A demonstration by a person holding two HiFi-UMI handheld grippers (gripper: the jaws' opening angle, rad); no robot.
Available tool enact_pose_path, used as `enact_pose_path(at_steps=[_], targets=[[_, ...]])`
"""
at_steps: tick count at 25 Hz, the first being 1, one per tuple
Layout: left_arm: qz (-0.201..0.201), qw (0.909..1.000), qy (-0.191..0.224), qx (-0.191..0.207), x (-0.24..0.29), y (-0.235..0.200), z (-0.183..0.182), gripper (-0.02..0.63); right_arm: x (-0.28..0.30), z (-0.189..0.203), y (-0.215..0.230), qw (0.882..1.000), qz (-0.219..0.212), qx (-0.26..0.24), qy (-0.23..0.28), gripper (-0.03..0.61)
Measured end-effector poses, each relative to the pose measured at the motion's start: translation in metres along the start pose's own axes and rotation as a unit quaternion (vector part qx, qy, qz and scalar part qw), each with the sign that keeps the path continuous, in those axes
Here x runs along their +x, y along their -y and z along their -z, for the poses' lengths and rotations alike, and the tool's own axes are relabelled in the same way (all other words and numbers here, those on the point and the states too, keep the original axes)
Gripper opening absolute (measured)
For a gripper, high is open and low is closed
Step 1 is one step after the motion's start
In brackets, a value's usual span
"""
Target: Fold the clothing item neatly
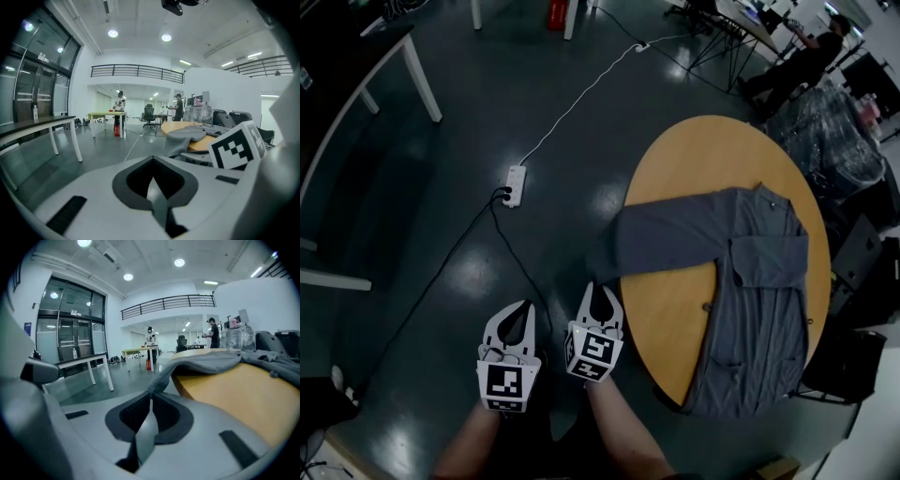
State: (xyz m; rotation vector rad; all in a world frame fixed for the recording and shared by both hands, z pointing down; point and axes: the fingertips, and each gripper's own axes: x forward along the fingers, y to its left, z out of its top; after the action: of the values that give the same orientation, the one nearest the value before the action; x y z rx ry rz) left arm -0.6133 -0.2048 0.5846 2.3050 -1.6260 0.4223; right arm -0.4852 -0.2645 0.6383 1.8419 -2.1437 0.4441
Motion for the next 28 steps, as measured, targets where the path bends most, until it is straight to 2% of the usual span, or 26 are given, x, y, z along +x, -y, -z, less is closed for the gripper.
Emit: enact_pose_path(at_steps=[5, 9, 18, 23, 28], targets=[[-0.012, 0.9998, 0.013, 0.011, -0.012, 0.013, -0.028, 0.008, -0.030, -0.049, 0.001, 0.999, -0.036, 0.006, 0.026, 0.011], [-0.020, 0.9994, 0.024, 0.014, -0.016, 0.036, -0.047, 0.008, -0.052, -0.089, 0.025, 0.997, -0.051, 0.008, 0.052, 0.011], [-0.017, 0.9978, 0.059, 0.026, -0.015, 0.121, -0.098, 0.008, -0.098, -0.159, 0.150, 0.994, -0.019, 0.017, 0.109, 0.011], [-0.014, 0.9960, 0.078, 0.041, -0.013, 0.173, -0.122, 0.008, -0.117, -0.177, 0.235, 0.993, 0.001, 0.009, 0.118, 0.011], [-0.016, 0.9938, 0.102, 0.041, -0.012, 0.216, -0.146, 0.008, -0.128, -0.182, 0.294, 0.994, -0.003, 0.002, 0.110, 0.011]])
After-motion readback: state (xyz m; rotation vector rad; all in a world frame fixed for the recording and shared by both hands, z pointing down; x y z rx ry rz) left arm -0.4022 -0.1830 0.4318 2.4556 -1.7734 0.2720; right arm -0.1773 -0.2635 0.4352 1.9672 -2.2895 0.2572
